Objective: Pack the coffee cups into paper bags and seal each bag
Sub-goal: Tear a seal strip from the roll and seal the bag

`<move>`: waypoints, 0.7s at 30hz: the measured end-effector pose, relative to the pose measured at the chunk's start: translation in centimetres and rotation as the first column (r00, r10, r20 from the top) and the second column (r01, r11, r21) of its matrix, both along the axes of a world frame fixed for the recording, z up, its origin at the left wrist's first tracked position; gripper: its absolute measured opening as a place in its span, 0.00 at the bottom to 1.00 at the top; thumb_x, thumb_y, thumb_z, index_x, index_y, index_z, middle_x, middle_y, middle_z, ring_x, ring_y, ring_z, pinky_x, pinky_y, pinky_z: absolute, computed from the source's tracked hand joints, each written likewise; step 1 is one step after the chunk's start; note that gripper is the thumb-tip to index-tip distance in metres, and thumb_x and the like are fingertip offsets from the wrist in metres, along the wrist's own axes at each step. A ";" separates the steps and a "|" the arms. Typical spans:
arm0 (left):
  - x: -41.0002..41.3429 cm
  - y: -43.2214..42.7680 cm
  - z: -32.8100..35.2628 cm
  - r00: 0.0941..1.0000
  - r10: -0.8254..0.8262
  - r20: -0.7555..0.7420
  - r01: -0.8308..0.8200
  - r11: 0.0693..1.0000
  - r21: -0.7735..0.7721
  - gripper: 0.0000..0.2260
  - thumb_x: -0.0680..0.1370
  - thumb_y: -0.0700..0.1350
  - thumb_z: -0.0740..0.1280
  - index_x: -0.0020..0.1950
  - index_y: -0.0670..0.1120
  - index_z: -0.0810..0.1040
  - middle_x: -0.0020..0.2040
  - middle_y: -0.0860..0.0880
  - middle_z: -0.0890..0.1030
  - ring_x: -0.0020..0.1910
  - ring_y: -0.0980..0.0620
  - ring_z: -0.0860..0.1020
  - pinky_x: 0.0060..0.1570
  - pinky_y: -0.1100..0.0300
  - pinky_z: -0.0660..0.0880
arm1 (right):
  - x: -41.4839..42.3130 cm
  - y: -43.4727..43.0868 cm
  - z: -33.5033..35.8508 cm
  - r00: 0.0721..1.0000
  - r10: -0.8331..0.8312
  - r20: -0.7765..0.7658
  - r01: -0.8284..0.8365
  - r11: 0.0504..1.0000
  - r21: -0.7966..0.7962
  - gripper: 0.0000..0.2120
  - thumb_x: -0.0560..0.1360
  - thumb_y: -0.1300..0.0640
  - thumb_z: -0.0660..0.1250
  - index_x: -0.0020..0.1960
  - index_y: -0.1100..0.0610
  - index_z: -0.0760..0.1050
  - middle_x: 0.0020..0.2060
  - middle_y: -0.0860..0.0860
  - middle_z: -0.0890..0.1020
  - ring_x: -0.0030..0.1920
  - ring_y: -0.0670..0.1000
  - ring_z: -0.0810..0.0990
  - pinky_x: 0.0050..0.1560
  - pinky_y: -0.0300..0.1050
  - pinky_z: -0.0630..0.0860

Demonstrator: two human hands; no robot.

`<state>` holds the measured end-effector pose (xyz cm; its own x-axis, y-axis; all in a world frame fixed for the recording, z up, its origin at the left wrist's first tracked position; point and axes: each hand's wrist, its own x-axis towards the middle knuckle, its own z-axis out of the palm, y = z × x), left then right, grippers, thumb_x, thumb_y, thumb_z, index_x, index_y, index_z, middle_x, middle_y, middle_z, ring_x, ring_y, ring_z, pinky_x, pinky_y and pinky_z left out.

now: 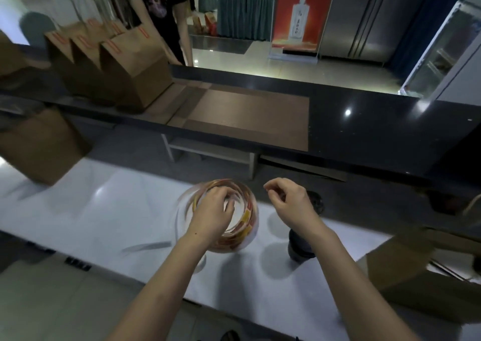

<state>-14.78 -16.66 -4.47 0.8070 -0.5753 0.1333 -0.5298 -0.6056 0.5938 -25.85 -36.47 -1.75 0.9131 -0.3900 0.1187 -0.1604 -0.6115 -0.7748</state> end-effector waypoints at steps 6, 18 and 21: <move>1.9 6.0 -1.9 0.989 0.091 -0.118 -0.091 0.996 -0.001 0.14 0.82 0.43 0.65 0.68 0.49 0.79 0.60 0.55 0.80 0.57 0.55 0.78 0.57 0.59 0.74 | 3.4 4.9 -2.3 0.996 0.054 -0.065 -0.053 0.998 0.018 0.09 0.82 0.61 0.66 0.56 0.51 0.83 0.49 0.44 0.81 0.50 0.40 0.79 0.49 0.32 0.73; 6.4 12.8 -7.1 0.879 0.426 -0.216 -0.384 0.899 0.208 0.14 0.83 0.46 0.65 0.67 0.44 0.78 0.60 0.45 0.81 0.55 0.46 0.80 0.52 0.56 0.73 | 6.5 9.8 -7.5 0.961 0.195 -0.195 -0.195 0.981 0.015 0.10 0.82 0.59 0.65 0.58 0.52 0.83 0.53 0.44 0.82 0.53 0.42 0.79 0.57 0.37 0.76; 7.0 13.2 -8.2 0.852 0.464 -0.243 -0.411 0.879 0.240 0.14 0.82 0.46 0.66 0.67 0.43 0.78 0.60 0.44 0.81 0.55 0.45 0.80 0.52 0.55 0.73 | 6.7 10.2 -8.3 0.958 0.191 -0.216 -0.191 0.981 0.022 0.10 0.82 0.59 0.64 0.58 0.51 0.82 0.53 0.44 0.82 0.53 0.42 0.79 0.57 0.37 0.76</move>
